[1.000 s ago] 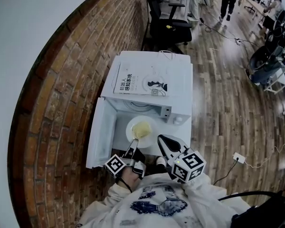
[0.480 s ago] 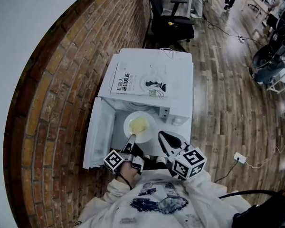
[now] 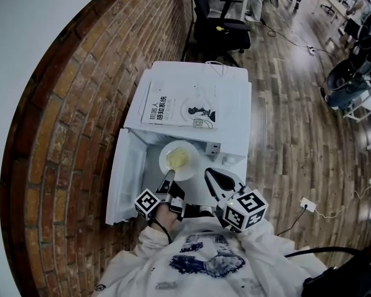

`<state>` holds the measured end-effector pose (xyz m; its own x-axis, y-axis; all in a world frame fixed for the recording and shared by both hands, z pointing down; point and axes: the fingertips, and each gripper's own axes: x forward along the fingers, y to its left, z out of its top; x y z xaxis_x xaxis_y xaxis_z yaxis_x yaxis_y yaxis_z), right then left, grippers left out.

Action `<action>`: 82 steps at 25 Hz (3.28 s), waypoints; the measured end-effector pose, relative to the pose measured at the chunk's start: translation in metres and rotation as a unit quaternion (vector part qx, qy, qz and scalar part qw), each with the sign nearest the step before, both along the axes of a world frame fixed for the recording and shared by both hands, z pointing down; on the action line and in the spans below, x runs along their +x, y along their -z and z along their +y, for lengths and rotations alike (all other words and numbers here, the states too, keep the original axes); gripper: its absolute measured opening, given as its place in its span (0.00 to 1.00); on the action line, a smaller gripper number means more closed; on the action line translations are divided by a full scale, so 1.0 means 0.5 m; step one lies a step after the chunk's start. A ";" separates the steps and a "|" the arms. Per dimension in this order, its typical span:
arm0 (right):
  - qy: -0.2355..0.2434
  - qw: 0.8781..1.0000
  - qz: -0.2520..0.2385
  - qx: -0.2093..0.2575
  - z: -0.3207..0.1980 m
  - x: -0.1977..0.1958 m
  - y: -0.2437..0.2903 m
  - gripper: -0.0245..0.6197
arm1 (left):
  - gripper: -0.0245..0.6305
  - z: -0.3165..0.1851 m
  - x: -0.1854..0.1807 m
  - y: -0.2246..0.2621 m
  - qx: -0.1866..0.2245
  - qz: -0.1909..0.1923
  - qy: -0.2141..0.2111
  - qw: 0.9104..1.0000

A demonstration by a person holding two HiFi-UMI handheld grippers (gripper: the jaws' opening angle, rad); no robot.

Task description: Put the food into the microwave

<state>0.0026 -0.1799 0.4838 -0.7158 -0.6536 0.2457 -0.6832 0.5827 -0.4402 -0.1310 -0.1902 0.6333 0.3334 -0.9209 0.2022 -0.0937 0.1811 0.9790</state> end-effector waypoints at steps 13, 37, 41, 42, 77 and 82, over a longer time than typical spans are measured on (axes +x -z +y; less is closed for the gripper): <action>-0.008 1.000 0.011 0.009 -0.049 0.003 0.013 0.06 | 0.07 -0.095 -0.007 -0.055 -0.015 0.001 0.000 1.000; -0.009 1.000 0.028 0.006 -0.092 0.009 0.006 0.06 | 0.07 -0.188 -0.029 -0.148 -0.053 -0.007 0.020 0.998; -0.008 1.000 0.029 0.005 -0.096 0.009 0.005 0.06 | 0.07 -0.196 -0.031 -0.157 -0.057 -0.010 0.022 0.998; -0.008 1.000 0.030 0.005 -0.096 0.009 0.005 0.06 | 0.07 -0.197 -0.032 -0.159 -0.058 -0.010 0.022 0.998; -0.011 0.999 0.034 -0.001 -0.085 0.014 -0.004 0.06 | 0.28 -0.223 -0.008 -0.170 -0.038 -0.005 -0.004 0.999; -0.013 0.999 0.029 -0.001 -0.080 0.017 -0.002 0.06 | 0.28 -0.194 0.024 -0.155 -0.029 0.015 -0.018 0.999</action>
<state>0.0110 -0.2198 0.4849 -0.6828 -0.6715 0.2880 -0.7227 0.5629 -0.4010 -0.1191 -0.2872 0.7108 0.3727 -0.8951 0.2447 -0.0728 0.2347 0.9693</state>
